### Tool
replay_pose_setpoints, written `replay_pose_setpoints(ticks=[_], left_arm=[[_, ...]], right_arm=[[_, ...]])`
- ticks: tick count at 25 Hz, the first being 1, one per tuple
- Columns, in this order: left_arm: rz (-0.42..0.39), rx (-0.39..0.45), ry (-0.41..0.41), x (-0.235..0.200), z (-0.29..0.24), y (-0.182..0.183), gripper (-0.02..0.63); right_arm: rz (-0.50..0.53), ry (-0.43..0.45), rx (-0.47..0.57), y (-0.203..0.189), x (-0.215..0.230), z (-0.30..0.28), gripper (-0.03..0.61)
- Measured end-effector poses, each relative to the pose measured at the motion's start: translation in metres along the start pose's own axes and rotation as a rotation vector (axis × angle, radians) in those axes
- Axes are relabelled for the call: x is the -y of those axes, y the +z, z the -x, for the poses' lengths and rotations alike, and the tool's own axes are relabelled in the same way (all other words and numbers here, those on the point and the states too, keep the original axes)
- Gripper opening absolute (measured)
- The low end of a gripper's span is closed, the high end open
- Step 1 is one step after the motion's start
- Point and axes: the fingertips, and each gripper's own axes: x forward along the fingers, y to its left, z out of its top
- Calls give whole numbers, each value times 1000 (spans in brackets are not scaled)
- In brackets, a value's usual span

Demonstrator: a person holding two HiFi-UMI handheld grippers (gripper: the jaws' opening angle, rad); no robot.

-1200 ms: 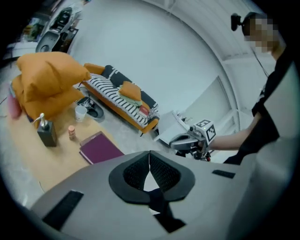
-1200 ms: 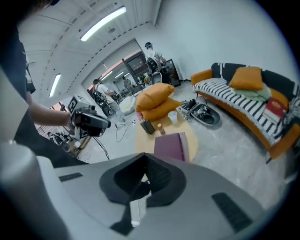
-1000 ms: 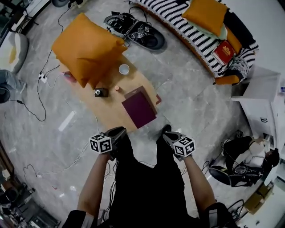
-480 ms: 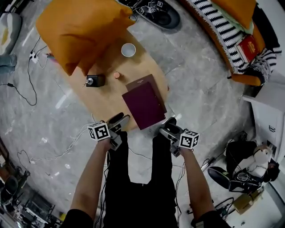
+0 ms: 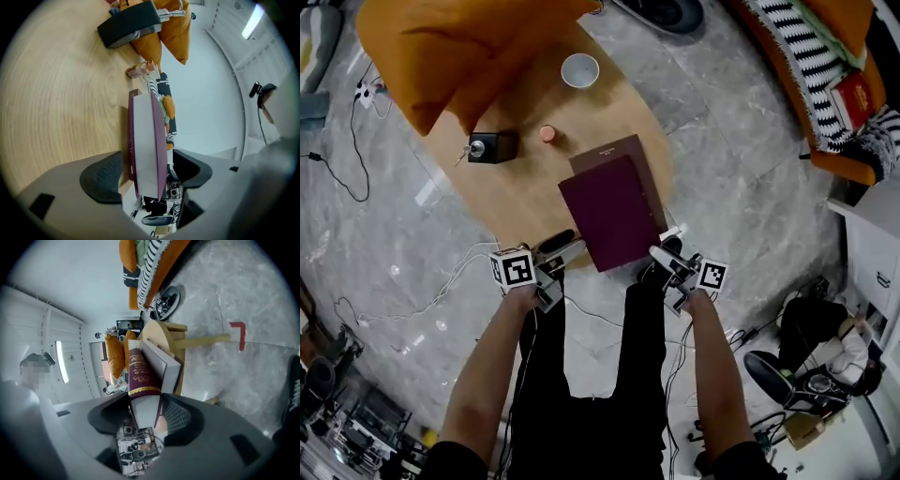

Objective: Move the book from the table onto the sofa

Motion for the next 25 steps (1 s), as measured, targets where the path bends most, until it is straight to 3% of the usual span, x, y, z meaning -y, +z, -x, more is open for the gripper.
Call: replay_pose_setpoints(ticks=[5,12,16,19,20,25], left_arm=[[28,-29,-12,-10,-1,-16,328],[129,-32,-100,-2,-9,-28,328],[227,5,-183,10,-6,-29,327],[174,-33,-206,21,1,-34,312],[154,-47,-213,26,5,-35,272],[145,-62,-240,60,29,-34,244]], right_arm=[[-21,41,-94,-31,-4,2,215],[-28,82,-198,-60,-11,14,212],[-31,92,-279,-75,-18,10,210],[-37,97,-307,-84,-25,8,210],[-41,98,-311,-86,-29,7,210],[-56,116,-317,-97,-67,4,213]])
